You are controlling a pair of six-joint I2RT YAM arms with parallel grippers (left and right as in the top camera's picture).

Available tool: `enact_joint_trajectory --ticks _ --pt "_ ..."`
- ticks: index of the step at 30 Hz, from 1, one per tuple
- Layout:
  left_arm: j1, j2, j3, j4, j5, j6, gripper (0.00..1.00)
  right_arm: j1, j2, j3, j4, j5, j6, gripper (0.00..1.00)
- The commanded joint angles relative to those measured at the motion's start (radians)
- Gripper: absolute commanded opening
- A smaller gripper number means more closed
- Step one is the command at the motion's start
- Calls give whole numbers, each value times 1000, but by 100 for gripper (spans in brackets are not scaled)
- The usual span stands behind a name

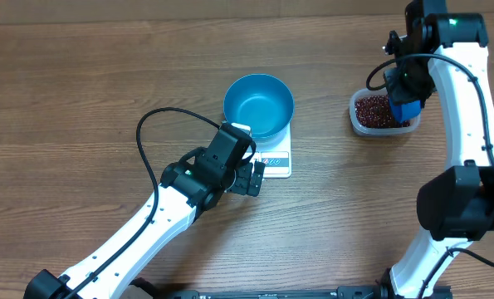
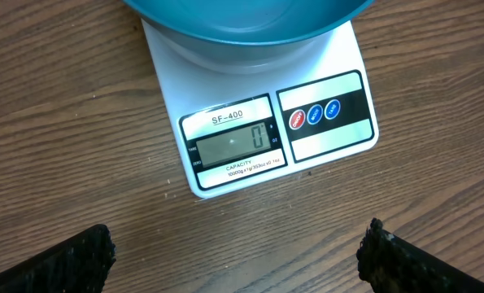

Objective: Scoop item into bowl and weigh 150g on scale

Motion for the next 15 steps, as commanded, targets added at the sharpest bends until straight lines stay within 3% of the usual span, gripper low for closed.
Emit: enact_joint_trajectory --ticks 1,15 --pt "4 -6 -11 0 -8 16 99 1 29 -1 8 75 11 4" --pt "4 -6 -11 0 -8 16 100 30 94 -1 24 112 7 4"
